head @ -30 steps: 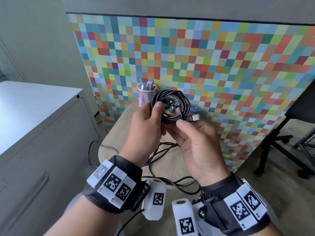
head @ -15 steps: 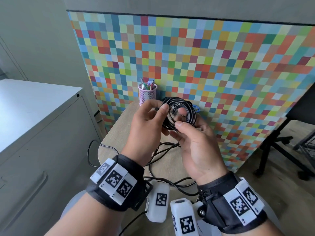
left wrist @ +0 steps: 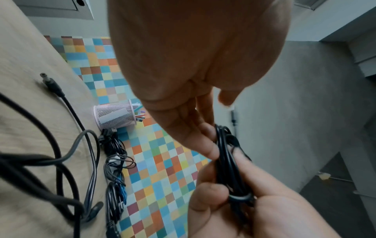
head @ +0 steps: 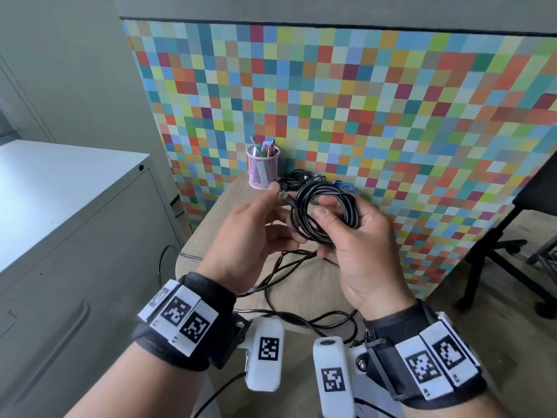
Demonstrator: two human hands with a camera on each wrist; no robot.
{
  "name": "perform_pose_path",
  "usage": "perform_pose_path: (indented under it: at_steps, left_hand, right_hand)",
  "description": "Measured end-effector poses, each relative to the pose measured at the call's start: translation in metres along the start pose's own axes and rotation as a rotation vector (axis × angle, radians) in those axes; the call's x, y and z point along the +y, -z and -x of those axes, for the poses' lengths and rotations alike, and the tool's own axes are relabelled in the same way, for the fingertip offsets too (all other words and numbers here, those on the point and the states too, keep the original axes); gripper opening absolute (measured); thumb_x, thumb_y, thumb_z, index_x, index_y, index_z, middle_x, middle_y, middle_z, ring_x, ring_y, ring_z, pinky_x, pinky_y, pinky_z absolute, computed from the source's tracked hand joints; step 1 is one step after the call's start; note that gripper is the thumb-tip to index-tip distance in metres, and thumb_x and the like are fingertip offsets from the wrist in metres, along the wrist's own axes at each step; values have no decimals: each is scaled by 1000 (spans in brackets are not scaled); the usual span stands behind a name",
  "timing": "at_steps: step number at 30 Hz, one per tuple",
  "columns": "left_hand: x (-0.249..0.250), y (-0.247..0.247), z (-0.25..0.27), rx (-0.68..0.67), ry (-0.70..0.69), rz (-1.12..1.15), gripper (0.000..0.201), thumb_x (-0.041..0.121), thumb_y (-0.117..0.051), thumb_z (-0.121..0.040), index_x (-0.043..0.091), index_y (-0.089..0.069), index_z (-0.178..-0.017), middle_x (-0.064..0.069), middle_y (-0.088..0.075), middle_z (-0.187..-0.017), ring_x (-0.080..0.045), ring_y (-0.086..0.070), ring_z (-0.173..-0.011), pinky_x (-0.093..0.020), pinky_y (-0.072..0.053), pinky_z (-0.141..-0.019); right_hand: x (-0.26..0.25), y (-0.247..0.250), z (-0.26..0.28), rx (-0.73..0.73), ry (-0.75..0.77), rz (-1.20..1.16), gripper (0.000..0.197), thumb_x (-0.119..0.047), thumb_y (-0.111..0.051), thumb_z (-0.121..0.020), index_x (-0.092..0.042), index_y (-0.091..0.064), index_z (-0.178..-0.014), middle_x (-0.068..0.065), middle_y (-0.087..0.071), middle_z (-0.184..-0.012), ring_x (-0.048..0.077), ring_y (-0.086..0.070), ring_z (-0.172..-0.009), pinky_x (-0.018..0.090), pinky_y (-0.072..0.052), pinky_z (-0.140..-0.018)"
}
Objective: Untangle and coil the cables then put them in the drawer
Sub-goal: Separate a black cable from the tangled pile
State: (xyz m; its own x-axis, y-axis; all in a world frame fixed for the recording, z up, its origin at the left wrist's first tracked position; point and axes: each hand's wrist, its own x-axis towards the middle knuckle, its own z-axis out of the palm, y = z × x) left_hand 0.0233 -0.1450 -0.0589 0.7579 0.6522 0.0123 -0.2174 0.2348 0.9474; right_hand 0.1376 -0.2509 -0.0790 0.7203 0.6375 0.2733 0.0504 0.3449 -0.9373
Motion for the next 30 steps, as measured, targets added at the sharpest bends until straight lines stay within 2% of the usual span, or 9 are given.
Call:
perform_pose_path:
  at_steps: [2,6,11,14,16,18,23,26,30]
  left_hand:
    - [-1,-3,6,-38,-30,13,50,47,-50,-102,1,-66,-112,-13,-62,-85,-25,-62,-72,-33,-53,-69]
    - [-10,-7,12,0,-162,-333,34,33,-66,-93,3,-70,-107,-25,-68,-92,-22,-66,-76,-36,-53,-70]
    - [-12,-4,18,150,-181,-503,9,19,-69,-98,11,-74,-98,-17,-74,-86,-20,-67,-69,-34,-53,-65]
    - [-12,4,22,177,-193,-698,17,27,-71,-97,11,-75,-90,-9,-75,-79,-20,-68,-66,-41,-56,-71]
    - [-14,10,24,167,-199,-820,27,38,-70,-96,14,-73,-85,-6,-73,-75,-15,-62,-62,-37,-52,-67]
    - [-17,16,24,144,-194,-948,39,55,-60,-97,19,-72,-85,3,-69,-71,-9,-56,-62,-32,-49,-66]
    - [-42,57,16,141,-58,-1390,61,75,-29,-97,36,-67,-124,12,-68,-121,-10,-60,-108,-37,-44,-101]
    - [-67,91,8,123,47,-1641,58,76,-36,-93,46,-51,-140,13,-49,-148,-14,-41,-140,-55,-24,-120]
    - [-79,101,6,119,0,-1636,50,66,-44,-97,48,-47,-144,18,-40,-152,-9,-31,-147,-62,-9,-123]
  right_hand:
    - [0,2,0,37,0,-1,20,-4,-67,-96,-21,-75,-95,7,-75,-92,26,-67,-76,31,-46,-47]
    - [0,6,7,7,-28,47,26,-8,-61,-101,-29,-75,-95,-1,-76,-91,16,-69,-76,32,-47,-50]
    - [1,19,20,-163,39,191,24,-18,-57,-105,-33,-73,-115,-14,-75,-104,1,-66,-92,26,-46,-73]
    - [6,29,26,-139,12,217,33,-21,-63,-97,-43,-65,-122,-11,-73,-105,19,-69,-91,38,-56,-72]
    - [9,35,28,-131,13,216,30,-14,-66,-97,-37,-58,-114,0,-72,-98,35,-67,-86,48,-60,-69]
    - [9,41,28,-182,61,287,23,-7,-64,-99,-29,-58,-100,5,-70,-93,34,-66,-82,45,-60,-71]
    - [0,47,12,-268,31,459,30,-3,-63,-99,-28,-77,-89,-7,-75,-89,12,-72,-72,29,-61,-68]
    - [-9,49,-18,-222,18,503,27,-5,-64,-99,-26,-79,-94,-10,-77,-91,13,-75,-71,30,-63,-69]
    - [-8,36,-68,-224,-55,514,24,-3,-62,-101,-20,-79,-97,0,-76,-94,9,-72,-67,26,-59,-63]
